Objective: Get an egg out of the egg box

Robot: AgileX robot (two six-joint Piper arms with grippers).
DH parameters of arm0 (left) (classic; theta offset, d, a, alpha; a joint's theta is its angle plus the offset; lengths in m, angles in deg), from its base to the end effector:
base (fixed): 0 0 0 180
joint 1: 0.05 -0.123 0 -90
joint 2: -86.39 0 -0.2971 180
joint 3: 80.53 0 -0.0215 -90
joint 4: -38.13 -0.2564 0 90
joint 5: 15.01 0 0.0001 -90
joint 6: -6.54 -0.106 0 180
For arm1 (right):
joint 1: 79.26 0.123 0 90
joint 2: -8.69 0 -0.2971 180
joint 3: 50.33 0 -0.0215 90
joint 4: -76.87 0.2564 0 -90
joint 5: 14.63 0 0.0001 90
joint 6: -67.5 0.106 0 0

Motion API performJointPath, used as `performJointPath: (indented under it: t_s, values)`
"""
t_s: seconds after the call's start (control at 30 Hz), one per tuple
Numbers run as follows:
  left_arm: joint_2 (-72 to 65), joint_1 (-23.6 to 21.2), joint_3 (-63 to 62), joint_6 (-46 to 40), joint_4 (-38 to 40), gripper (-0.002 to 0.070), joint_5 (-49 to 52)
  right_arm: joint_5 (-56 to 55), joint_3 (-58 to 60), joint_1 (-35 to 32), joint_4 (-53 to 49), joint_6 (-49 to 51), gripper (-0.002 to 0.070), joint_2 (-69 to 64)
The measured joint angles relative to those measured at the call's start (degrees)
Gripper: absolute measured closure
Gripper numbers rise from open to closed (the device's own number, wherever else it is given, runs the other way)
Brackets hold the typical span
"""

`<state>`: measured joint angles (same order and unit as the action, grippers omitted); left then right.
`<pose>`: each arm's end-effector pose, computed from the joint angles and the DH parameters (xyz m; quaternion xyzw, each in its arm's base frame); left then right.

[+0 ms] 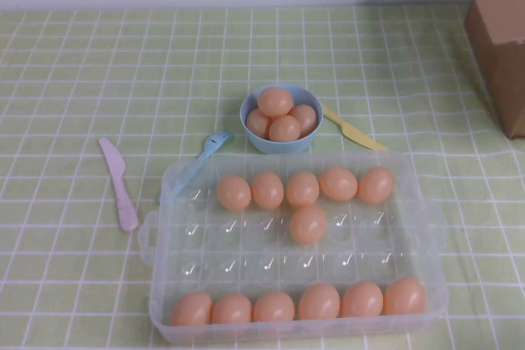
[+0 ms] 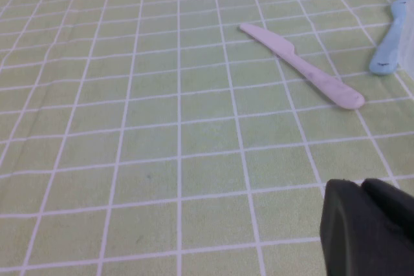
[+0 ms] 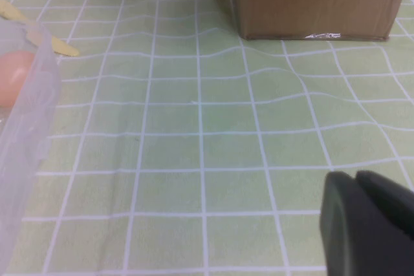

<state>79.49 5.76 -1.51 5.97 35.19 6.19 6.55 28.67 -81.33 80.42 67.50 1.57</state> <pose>0.0604 -0.0042 0.1671 0.0585 0.8022 -0.0055 0.5942 0.0608 0.0002 0.1671 0.0312 0.8046 0.0154 0.5928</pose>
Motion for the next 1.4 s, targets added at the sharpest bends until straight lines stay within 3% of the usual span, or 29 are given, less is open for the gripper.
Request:
performJointPath:
  t_s: [1.07,1.27,1.4]
  values:
    - [0.00,0.00,0.00,0.00,0.00,0.0679,0.00,0.00,0.00,0.00,1.68,0.00,0.0694,0.00]
    - [0.00,0.00,0.00,0.00,0.00,0.0679,0.00,-0.21,0.00,0.00,18.67,0.00,0.0694,0.00]
    - [0.00,0.00,0.00,0.00,0.00,0.0679,0.00,-0.63,0.00,0.00,41.93,0.00,0.0694,0.00]
